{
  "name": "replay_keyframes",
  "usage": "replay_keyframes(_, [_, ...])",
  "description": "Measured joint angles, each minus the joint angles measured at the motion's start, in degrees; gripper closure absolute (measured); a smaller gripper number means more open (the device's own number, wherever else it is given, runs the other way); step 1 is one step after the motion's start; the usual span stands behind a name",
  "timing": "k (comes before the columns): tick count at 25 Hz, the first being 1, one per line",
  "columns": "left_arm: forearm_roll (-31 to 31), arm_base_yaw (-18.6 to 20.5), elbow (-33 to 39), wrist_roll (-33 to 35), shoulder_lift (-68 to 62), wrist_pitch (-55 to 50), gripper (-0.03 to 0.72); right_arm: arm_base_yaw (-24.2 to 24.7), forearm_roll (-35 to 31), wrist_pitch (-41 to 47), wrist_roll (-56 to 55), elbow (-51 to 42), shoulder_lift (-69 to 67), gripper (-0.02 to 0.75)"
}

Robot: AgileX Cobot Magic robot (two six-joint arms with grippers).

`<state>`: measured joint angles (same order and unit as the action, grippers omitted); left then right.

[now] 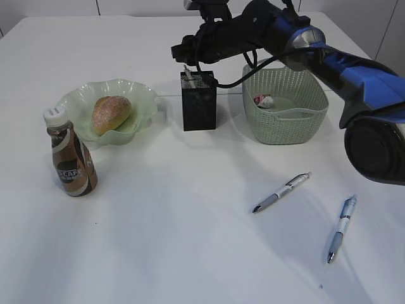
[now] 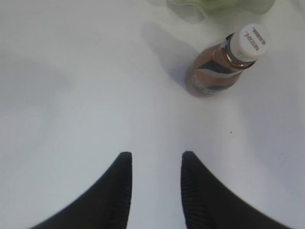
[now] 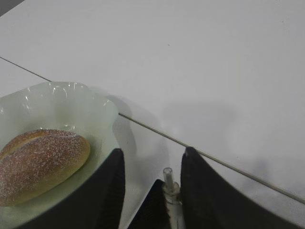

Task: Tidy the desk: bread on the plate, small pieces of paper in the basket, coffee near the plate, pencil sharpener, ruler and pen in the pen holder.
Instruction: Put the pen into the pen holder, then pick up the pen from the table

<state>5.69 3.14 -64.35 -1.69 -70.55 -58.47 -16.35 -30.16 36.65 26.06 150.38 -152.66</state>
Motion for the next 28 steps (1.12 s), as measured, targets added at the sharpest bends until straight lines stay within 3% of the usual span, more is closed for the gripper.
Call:
replay_keyframes(10, [0.00, 0.00, 0.00, 0.00, 0.00, 0.13, 0.448, 0.56, 1.55, 3.09, 0.24, 0.00, 4.39, 0.416])
replay_keyframes(20, [0.13, 0.00, 0.00, 0.00, 0.00, 0.13, 0.448, 4.38, 3.65, 25.60, 0.23, 0.00, 13.43, 0.417])
replay_keyframes(23, [0.13, 0.00, 0.00, 0.00, 0.00, 0.26, 0.448, 4.38, 3.81, 26.54, 0.23, 0.00, 13.43, 0.417])
replay_keyframes(24, [0.13, 0.00, 0.00, 0.00, 0.00, 0.26, 0.448, 4.52, 6.37, 32.88, 0.00, 0.10, 15.60, 0.417])
replay_keyframes(28, [0.23, 0.00, 0.00, 0.00, 0.00, 0.47, 0.448, 4.62, 8.28, 35.01, -1.61, 0.10, 16.52, 0.417])
